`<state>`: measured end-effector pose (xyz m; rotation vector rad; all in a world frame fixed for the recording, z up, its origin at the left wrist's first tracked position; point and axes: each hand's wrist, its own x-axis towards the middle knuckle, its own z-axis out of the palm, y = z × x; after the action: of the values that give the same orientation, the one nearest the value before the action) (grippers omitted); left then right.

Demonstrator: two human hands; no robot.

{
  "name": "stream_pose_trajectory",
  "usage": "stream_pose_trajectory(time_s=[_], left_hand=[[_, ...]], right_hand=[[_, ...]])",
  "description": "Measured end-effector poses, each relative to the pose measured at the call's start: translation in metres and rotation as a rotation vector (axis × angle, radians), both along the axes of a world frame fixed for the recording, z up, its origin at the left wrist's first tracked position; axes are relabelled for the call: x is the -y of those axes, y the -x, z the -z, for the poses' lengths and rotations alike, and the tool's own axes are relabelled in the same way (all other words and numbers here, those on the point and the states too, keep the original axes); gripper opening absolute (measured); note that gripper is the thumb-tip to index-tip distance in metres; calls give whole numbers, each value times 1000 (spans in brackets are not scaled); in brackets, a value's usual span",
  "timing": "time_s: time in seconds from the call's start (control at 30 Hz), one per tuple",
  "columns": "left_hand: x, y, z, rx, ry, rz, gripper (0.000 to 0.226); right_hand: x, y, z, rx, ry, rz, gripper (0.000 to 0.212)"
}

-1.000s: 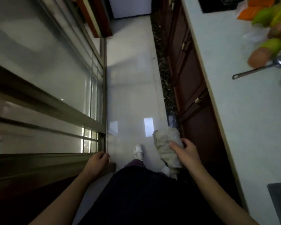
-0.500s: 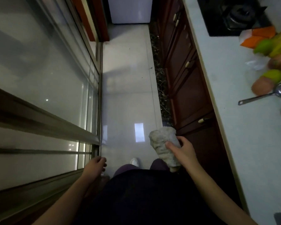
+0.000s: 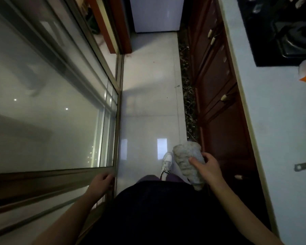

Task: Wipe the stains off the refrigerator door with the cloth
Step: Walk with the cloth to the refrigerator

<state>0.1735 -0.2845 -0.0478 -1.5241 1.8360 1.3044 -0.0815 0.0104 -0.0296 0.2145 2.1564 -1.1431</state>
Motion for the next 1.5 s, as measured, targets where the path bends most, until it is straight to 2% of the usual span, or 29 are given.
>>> stream_pose_trajectory(time_s=[0.23, 0.5, 0.73, 1.03, 1.13, 1.27, 1.37, 1.5], left_hand=[[59, 67, -12, -39, 13, -203, 22], [151, 165, 13, -22, -61, -228, 24], [254, 294, 15, -7, -84, -57, 25], [362, 496, -6, -158, -52, 111, 22], [388, 537, -5, -154, -64, 73, 22], [422, 552, 25, -88, -74, -23, 41], [423, 583, -13, -28, -15, -111, 30], [435, 602, -16, 12, -29, -275, 23]], right_hand=[[111, 110, -19, -29, 57, -182, 44], [217, 221, -16, -44, 15, -263, 46], [269, 310, -19, -66, -106, -135, 41], [327, 430, -19, -39, -141, -1, 37], [354, 478, -12, -31, -136, -25, 37], [396, 545, -5, -10, -139, -97, 41], [436, 600, -8, -9, -109, -208, 37], [491, 667, -21, -25, -55, -346, 34]])
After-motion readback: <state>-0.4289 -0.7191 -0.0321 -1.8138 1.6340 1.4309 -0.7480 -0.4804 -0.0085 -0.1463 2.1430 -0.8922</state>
